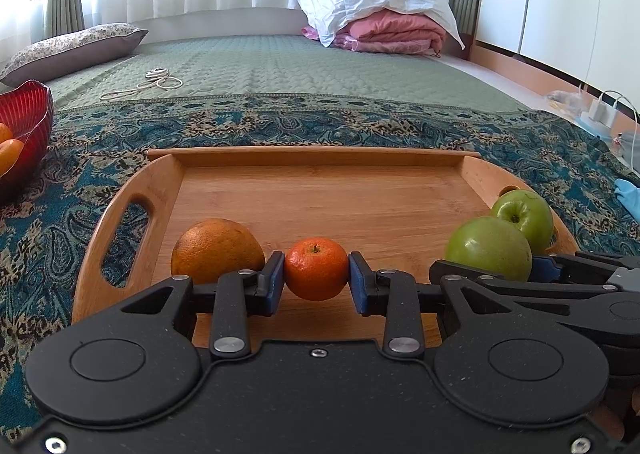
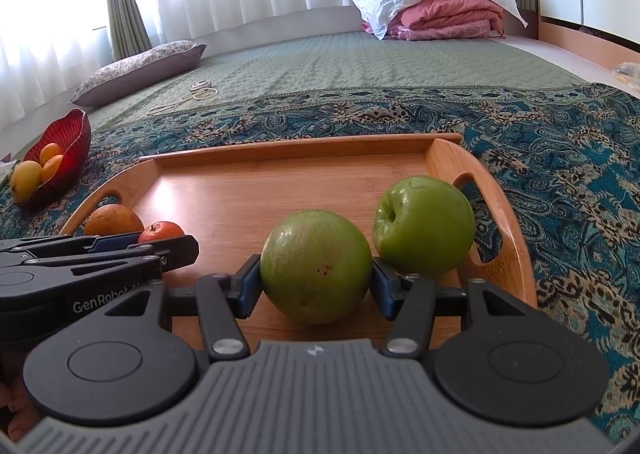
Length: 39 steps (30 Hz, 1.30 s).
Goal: Organize fruits
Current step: 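Lower the mandarin and pomelo onto the tray and open both grippers, then withdraw both grippers from the tray toward the loose fruit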
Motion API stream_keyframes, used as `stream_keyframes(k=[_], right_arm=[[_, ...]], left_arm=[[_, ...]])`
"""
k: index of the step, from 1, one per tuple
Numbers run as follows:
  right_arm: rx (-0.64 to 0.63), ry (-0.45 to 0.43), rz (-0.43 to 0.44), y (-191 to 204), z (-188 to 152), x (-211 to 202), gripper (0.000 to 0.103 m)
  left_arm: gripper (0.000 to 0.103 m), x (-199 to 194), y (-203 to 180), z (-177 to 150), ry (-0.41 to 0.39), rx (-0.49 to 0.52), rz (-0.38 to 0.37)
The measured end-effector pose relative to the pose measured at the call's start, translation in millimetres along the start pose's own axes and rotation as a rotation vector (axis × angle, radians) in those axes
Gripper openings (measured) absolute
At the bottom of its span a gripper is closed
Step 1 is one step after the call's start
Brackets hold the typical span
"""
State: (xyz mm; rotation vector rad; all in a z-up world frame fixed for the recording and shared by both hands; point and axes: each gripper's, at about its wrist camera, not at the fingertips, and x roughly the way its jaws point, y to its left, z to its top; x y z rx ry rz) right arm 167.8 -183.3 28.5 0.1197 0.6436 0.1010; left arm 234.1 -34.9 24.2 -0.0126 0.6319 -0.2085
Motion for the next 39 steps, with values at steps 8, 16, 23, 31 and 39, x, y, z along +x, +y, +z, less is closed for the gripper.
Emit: stream_keyframes(k=[8,16,23,31,39], right_arm=[[0.001,-0.003,0.006,1,1,-4,0.065],[-0.014,-0.035,0.013,1,1,-22,0.073],[-0.034,-0.069,0.013,3,-3,-41,0.079],[-0.069,-0.101,0.008,7,-14,-61,0.083],[-0.096,-0.135,0.005,12,-27,-79,0.087]], left_arm=[[0.034,-8,-2,0,-0.001,0.014,0.015],[0.046,-28,-1,2,-0.028,0.022,0.013],[0.052,-50,-2,-3,-0.052,0.029,0.021],[0.061,-74,-1,-16,-0.076,0.034,0.02],[0.069,-97,-1,-30,-0.107,0.045,0.038]])
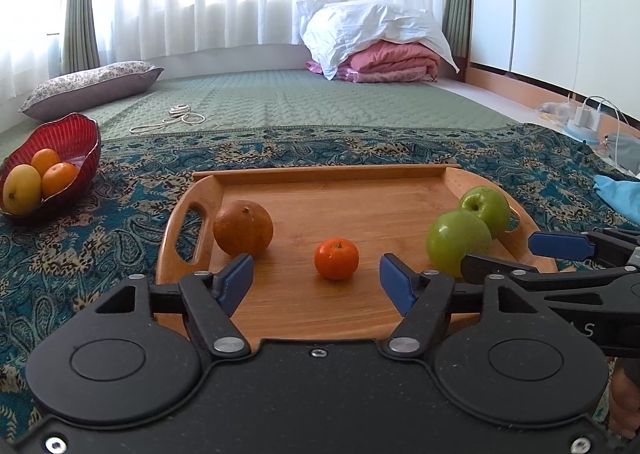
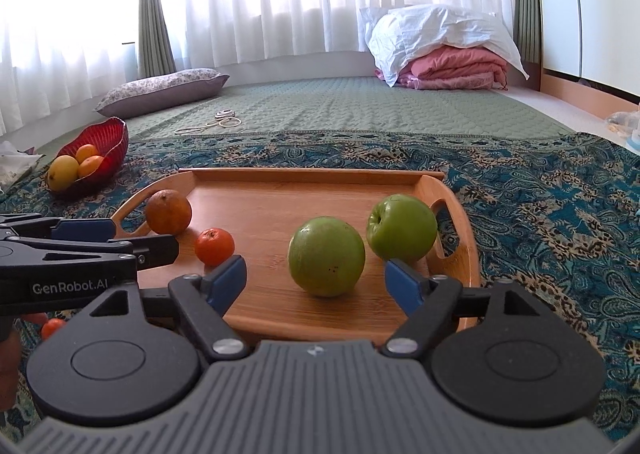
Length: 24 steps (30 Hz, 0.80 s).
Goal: Organize fruits
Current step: 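Withdraw both grippers from the tray toward the loose fruit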
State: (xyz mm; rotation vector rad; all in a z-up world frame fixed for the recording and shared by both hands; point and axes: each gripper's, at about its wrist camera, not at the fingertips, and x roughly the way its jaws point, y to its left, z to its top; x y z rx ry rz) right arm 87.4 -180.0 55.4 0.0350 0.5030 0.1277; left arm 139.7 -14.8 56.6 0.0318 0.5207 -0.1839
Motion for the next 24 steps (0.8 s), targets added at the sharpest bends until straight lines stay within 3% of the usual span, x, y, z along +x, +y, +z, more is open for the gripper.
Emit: stream_keyframes(k=[24], right_arm=[[-0.139,-0.041,-0.024,23,-39,-36,0.095]], left_arm=[[0.086,-42,11,-47,-0.001,-0.049,0.016]])
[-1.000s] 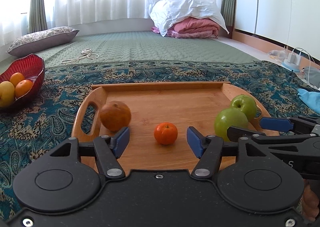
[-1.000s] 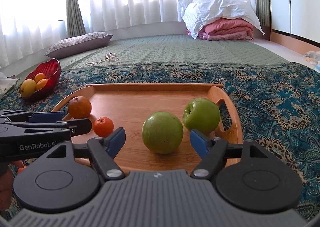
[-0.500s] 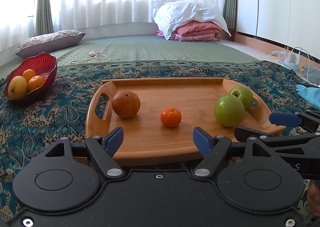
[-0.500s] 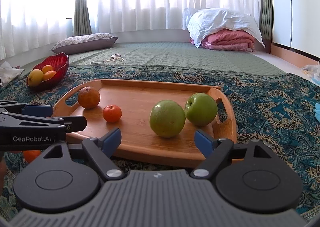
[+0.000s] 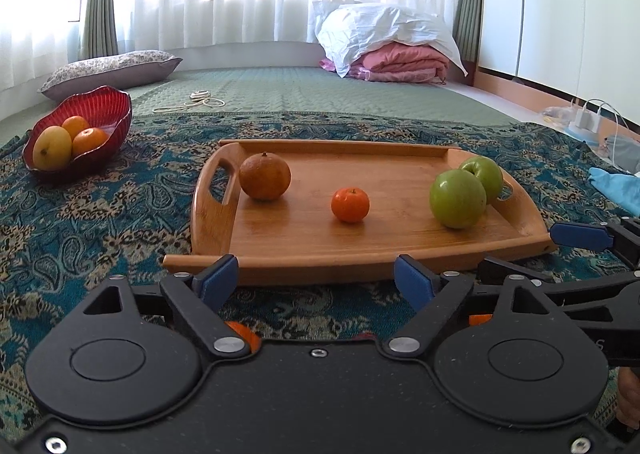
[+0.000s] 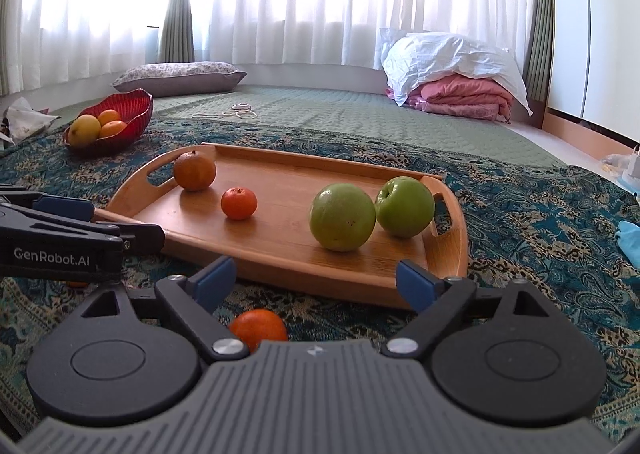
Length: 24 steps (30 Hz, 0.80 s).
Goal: Organize fruits
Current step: 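Withdraw both grippers from the tray toward the loose fruit, then grasp a mandarin with the left gripper while the right gripper grasps an orange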
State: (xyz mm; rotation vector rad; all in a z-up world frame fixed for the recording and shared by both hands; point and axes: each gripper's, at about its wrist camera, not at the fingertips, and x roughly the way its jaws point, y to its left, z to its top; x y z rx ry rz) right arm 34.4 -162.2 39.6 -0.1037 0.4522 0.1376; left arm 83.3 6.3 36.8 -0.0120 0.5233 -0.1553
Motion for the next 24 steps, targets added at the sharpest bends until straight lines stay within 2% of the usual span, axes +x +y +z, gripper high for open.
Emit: stream_keyframes(k=[2,24], right_arm=[[-0.008,0.002,0.0,2,-4,-2,0.096],[0.0,0.035,-0.014,5,-31,-5,0.099]], left_arm=[[0.092,-1,1,-3,0.003,0.0,-0.004],[0.097,-11,10,-33,-0.001,0.003,0.013]])
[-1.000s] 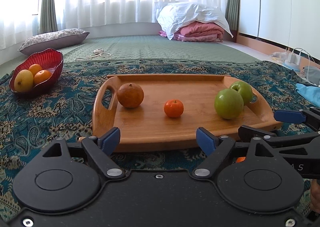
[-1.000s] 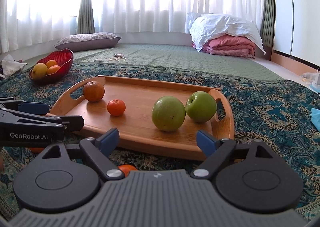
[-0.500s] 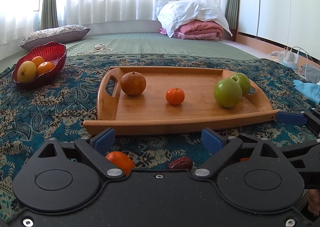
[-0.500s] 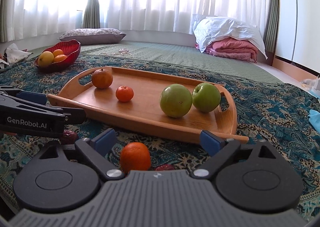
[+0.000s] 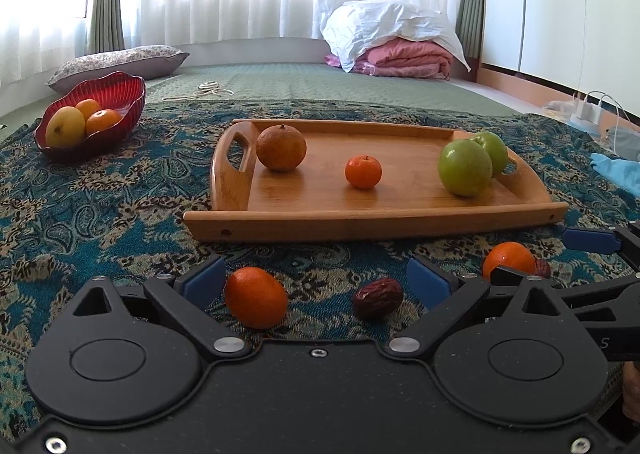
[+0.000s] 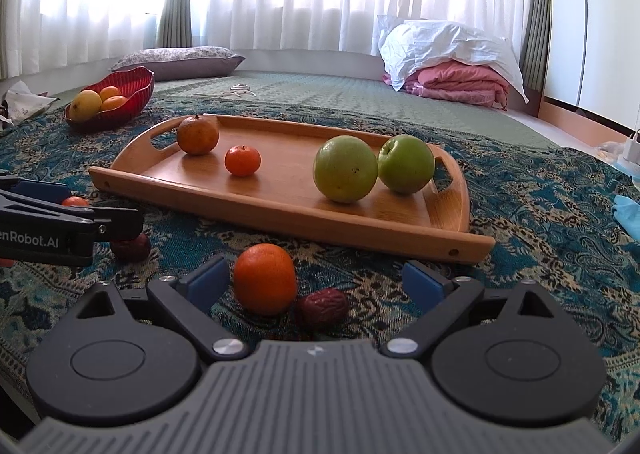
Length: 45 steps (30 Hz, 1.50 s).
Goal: Organize fruits
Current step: 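Grasp a mandarin with the left gripper while the right gripper grasps an orange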
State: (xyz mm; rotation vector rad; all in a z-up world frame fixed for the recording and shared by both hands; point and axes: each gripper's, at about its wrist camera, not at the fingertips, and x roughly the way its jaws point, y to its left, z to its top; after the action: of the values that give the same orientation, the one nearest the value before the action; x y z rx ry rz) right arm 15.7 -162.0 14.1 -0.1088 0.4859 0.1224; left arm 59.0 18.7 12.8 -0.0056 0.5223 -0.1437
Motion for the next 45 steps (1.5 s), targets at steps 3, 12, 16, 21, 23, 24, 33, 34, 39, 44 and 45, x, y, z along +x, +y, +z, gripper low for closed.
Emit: stream_keyframes(k=[3,12,16,21,23,24,33,34,39,44,45], right_arm=[[-0.01,0.003,-0.004,2,-1,1,0.099],[-0.03,0.027,-0.011,6,-3,7,0.1],[-0.037,0.035,-0.005,7,-3,8,0.1],[-0.043,0.037,-0.002,8,-2,8,0.099],[-0.044,0.035,0.001,8,-2,8,0.099],[-0.046,0.034,0.003,8,-2,7,0.098],[-0.082,0.018,0.013,14,-3,3,0.084],[-0.083,0.016,0.012,15,-3,3,0.082],[-0.087,0.003,0.021,15,-3,-1,0.071],[-0.094,-0.013,0.037,19,-2,-4,0.056],[-0.095,-0.016,0.04,19,-1,-5,0.055]], left_arm=[[0.098,1,0,-4,0.008,0.005,0.003],[0.098,4,-1,-13,0.026,0.016,0.008],[0.098,7,-1,-13,0.033,0.014,0.012],[0.098,8,-1,-13,0.035,0.008,0.014],[0.095,6,-1,-13,0.029,0.012,0.018],[0.094,5,-2,-13,0.025,0.015,0.018],[0.084,-7,-16,-16,-0.018,0.082,0.021],[0.083,-7,-17,-16,-0.021,0.087,0.024],[0.077,-9,-19,-14,-0.026,0.085,0.016],[0.068,-13,-11,-13,-0.034,0.051,0.019],[0.068,-14,-9,-12,-0.043,0.041,0.022]])
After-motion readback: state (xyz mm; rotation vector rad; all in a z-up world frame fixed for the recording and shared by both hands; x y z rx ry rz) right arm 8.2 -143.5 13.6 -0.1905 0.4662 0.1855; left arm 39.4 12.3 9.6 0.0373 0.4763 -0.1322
